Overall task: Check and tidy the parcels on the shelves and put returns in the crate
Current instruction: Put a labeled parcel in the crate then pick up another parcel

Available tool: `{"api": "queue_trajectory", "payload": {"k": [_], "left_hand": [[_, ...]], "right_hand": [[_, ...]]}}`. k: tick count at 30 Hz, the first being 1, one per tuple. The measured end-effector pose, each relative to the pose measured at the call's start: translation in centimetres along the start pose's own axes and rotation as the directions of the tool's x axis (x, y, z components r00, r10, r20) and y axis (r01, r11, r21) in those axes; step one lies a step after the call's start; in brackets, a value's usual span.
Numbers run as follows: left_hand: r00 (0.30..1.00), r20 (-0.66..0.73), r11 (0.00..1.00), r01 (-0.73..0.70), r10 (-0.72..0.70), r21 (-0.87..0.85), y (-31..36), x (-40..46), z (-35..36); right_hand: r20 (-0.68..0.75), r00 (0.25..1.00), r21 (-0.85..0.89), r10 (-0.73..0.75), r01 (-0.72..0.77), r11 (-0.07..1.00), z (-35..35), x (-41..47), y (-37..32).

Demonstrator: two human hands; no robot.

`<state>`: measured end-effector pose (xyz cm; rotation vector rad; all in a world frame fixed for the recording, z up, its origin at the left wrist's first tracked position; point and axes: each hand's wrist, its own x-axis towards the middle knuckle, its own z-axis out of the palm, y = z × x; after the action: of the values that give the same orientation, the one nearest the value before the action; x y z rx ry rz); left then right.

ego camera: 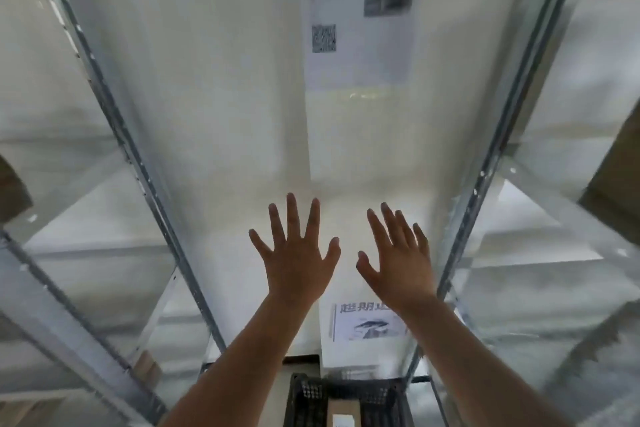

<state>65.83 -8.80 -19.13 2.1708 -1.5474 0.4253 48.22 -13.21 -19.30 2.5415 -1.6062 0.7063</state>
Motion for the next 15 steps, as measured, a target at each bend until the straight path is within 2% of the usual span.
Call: {"api": "queue_trajectory", "payload": {"k": [7, 11, 15], "left_hand": [[0.965, -0.192, 0.975, -0.2, 0.18, -0.095, 4.5, -0.7, -14.7], [0.904, -0.305, 0.921, -0.358, 0.301, -0.152, 9.2, -3.6, -21.0], [0.834, -0.37, 0.824, -0.512, 0.408, -0.244, 16.2, -7.7, -25.1]], "right_hand": [[-0.274, 0.959, -0.118, 0.075, -0.111, 0.987, -17.0, -3.7, -3.7], [-0.403, 0.91, -0.184, 0.096, -0.183, 0.966, -24.7, -8.1, -3.7], [-0.49, 0.857, -0.276, 0.16, -0.327, 0.904, -31.3, -14.6, -0.3]]}}
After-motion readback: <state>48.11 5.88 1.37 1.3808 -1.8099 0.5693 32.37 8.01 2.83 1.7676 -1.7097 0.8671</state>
